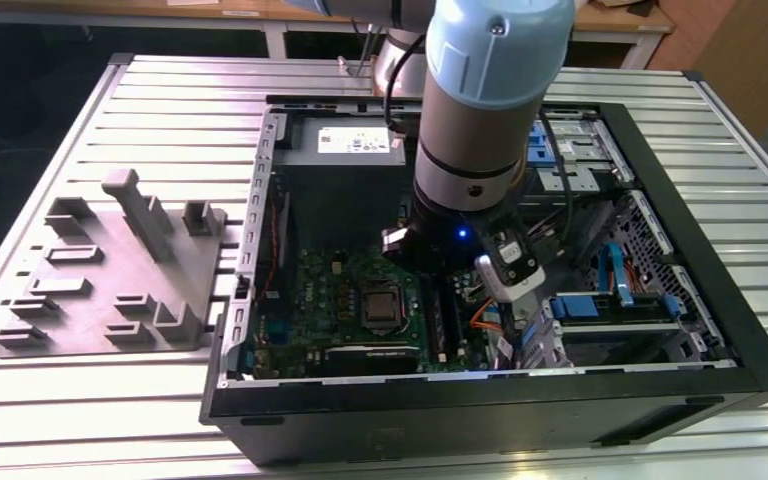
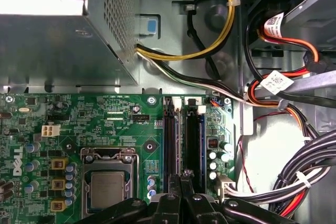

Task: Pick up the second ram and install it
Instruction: 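Insert the second ram into the second slot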

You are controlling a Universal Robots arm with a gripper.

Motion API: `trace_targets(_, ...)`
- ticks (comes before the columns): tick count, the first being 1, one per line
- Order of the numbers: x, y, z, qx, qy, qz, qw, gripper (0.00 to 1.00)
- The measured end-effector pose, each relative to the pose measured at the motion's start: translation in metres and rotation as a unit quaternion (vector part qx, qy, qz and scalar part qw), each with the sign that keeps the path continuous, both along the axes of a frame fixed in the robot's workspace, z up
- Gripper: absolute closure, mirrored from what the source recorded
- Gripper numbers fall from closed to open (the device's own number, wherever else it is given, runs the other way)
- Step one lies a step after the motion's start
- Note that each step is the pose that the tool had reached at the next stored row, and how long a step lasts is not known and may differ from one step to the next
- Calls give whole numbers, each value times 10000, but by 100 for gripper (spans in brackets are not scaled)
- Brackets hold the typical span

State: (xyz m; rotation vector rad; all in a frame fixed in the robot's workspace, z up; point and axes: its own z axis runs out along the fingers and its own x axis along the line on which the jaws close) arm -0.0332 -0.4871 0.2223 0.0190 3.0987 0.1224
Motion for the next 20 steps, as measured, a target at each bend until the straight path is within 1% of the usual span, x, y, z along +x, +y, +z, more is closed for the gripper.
trace_targets(20, 0, -1, -71, -2, 1, 0, 10000, 89)
